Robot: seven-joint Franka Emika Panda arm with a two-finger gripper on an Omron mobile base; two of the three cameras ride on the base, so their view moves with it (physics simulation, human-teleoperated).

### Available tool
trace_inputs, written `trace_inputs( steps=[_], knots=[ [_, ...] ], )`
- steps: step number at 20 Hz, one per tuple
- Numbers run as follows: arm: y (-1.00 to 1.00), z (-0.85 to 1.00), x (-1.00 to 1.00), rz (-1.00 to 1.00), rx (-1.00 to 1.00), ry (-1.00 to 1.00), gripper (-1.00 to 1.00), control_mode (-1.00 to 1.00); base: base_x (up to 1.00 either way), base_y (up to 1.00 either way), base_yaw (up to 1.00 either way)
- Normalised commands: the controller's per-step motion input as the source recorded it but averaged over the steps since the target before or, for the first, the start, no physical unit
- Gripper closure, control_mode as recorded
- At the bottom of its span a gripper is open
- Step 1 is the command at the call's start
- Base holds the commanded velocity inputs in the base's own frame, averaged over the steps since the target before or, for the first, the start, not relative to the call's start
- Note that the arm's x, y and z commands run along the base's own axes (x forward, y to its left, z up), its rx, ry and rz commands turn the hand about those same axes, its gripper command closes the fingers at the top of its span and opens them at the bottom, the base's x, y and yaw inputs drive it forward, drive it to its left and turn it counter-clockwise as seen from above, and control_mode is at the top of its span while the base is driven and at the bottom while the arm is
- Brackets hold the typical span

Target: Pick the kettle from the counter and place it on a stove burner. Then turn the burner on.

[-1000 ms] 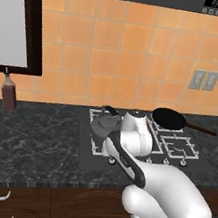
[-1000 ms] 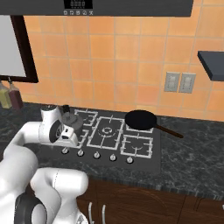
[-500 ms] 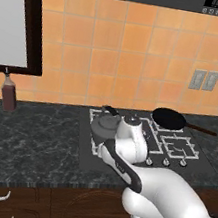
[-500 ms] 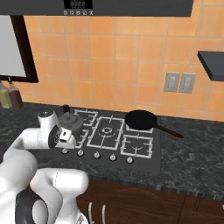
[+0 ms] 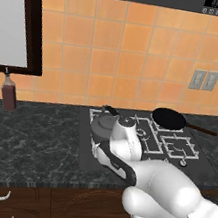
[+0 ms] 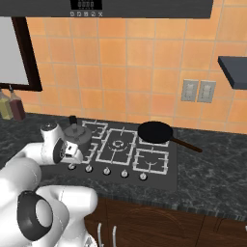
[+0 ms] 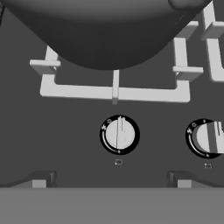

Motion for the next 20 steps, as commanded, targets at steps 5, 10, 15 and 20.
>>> trace_inputs(
  steps=[5, 10, 15, 20],
  knots=[
    [-0.09, -0.33, 0.09, 0.0, 0.0, 0.0, -1.0, -1.0, 0.0, 0.0, 0.0],
    [-0.03, -0.08, 0.09, 0.0, 0.0, -0.02, -1.0, -1.0, 0.0, 0.0, 0.0],
    [0.0, -0.14, 0.1, 0.0, 0.0, -0.03, -1.0, -1.0, 0.0, 0.0, 0.0],
    [-0.07, -0.25, 0.0, 0.0, 0.0, 0.0, -1.0, -1.0, 0.0, 0.0, 0.0]
  ],
)
